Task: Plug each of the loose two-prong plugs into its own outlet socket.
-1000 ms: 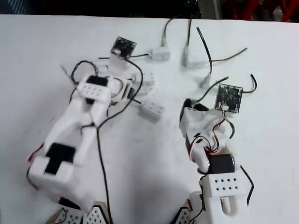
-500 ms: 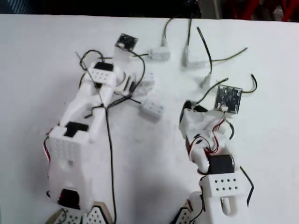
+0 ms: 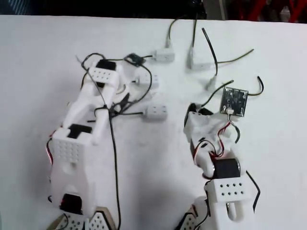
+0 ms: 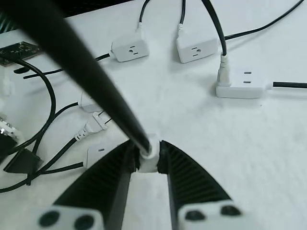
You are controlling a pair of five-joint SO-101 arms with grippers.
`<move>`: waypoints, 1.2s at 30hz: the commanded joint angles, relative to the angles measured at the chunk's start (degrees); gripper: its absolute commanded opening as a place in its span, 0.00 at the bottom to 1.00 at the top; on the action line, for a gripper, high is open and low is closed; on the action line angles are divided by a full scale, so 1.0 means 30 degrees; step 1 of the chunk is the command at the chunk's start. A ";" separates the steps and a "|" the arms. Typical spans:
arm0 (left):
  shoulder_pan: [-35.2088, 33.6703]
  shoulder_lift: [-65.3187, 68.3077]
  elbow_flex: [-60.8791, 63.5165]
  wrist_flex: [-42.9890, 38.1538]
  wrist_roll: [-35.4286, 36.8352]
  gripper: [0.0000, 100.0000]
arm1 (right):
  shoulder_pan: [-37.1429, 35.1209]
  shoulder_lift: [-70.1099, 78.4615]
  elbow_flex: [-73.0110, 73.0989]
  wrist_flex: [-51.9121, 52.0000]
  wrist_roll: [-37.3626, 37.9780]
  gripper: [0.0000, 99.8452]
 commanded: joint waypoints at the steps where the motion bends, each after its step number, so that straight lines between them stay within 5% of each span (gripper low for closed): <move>1: 0.0542 -0.0484 -0.0879 0.1963 0.0703 0.04 | 0.0190 -0.0396 -0.0234 -0.0396 -0.0029 0.02; 8: 0.1158 -0.3004 0.0440 0.3458 0.2198 0.04 | 0.0220 -0.0396 -0.0234 -0.0396 0.0000 0.02; 16: 0.2330 -0.6872 0.6330 0.1524 0.2256 0.04 | 0.0161 -0.0220 -0.0234 -0.0396 0.0029 0.02; 27: -0.0484 -1.5077 1.1956 -0.0176 0.2110 0.04 | -0.1509 -0.0015 -0.0762 -0.0396 0.2432 0.02; 36: -0.3385 -1.9355 1.9985 -0.6212 0.2110 0.04 | -0.4088 0.7165 -0.5363 -0.0396 0.2608 0.02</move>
